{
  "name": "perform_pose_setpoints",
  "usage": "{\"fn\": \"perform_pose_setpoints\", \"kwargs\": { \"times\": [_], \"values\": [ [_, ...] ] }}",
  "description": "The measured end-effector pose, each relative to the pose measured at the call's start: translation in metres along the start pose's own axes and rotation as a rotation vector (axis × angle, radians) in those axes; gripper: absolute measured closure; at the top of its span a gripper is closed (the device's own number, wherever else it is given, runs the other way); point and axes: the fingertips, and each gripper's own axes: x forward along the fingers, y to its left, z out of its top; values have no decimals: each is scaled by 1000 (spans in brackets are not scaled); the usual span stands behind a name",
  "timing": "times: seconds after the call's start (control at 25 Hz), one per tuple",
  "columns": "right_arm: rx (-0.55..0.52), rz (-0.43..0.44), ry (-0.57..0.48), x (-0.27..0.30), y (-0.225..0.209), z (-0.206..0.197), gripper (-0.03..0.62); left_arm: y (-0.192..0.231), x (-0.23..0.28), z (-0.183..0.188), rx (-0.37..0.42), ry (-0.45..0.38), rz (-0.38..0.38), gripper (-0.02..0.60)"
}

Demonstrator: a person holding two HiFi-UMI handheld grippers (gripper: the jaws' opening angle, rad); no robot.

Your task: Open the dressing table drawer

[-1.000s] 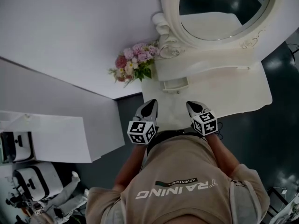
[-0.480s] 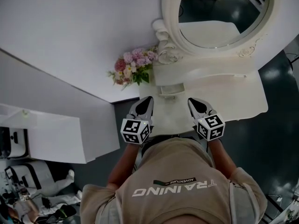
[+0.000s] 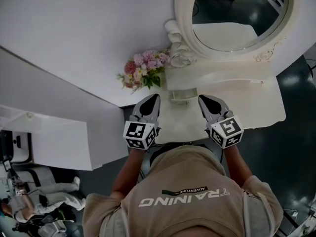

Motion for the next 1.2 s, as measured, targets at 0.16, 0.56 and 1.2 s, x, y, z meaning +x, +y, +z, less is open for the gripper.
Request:
{"fn": "perform_pose_setpoints", "kwargs": {
  "times": [0.16,0.56,1.2],
  "values": [
    [-15,6,-37,0,1,17,592,4,-3,12,3,-22,10,563],
    [-103,18,-113,-5,8,49,592,6,-7,32,1,-79,28,563],
    [-93,32,-107,-4,14,45,592,-8,-8,24,-34,-84,24,563]
  ]
}}
